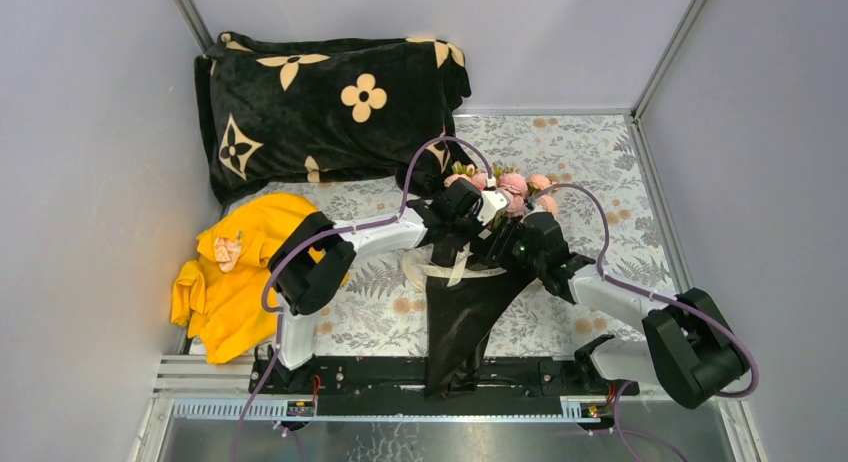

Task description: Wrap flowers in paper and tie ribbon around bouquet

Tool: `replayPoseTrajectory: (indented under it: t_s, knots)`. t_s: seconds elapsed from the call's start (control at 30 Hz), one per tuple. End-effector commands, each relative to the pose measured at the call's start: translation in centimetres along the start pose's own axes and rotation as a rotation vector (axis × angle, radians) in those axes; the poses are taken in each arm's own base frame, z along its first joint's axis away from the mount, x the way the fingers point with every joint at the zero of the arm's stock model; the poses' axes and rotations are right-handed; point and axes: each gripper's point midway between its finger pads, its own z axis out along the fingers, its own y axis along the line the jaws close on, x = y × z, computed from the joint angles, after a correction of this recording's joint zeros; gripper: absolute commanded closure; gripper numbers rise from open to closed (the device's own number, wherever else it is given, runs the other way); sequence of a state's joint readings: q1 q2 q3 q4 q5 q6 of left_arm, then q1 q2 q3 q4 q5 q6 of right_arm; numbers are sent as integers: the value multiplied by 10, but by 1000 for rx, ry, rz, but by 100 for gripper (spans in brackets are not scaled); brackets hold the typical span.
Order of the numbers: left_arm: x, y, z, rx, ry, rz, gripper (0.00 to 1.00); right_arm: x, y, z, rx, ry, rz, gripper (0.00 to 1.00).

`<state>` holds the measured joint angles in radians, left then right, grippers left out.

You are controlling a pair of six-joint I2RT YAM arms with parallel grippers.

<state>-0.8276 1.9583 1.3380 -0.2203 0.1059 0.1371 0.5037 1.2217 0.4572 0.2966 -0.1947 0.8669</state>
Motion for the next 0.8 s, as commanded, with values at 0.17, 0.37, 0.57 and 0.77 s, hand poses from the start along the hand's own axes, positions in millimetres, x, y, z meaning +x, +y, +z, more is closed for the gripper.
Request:
replayPoseTrajectory:
  t_s: [0.17,0.37,0.57,0.77]
  knots:
    - [-7,-7,-9,9,-24,33,100,-15,-14,18,103,-37,21,90]
    - [-52,49,-47,-276,-107,174,97,-4,-44,8,183,-25,27,100]
    - [-94,80,-77,-435,-159,315,60,10,-57,4,199,15,20,100]
    - [-106,62,-107,-341,-173,326,22,7,-54,2,198,18,-3,100]
